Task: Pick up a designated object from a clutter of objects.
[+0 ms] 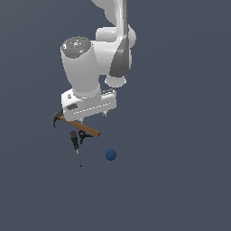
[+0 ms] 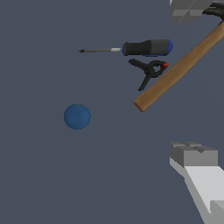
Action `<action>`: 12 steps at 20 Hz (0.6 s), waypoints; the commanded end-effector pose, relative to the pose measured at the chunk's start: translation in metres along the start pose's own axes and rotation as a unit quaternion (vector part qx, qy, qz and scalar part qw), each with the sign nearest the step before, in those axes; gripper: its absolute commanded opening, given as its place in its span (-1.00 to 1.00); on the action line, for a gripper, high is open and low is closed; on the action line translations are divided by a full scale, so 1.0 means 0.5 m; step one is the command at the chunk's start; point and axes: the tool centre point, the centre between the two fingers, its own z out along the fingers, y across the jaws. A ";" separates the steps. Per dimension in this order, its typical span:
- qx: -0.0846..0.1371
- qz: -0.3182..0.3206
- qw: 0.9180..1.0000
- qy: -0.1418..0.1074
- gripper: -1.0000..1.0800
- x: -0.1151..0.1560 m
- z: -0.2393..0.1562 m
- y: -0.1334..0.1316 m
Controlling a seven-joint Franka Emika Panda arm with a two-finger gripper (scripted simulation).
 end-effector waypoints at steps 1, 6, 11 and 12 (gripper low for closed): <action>-0.001 -0.022 1.000 0.001 0.92 -0.015 0.023 0.025; -0.003 -0.065 0.998 0.002 0.92 -0.047 0.069 0.072; -0.004 -0.109 0.994 0.003 0.92 -0.082 0.114 0.114; -0.004 -0.117 0.993 0.004 0.92 -0.089 0.123 0.122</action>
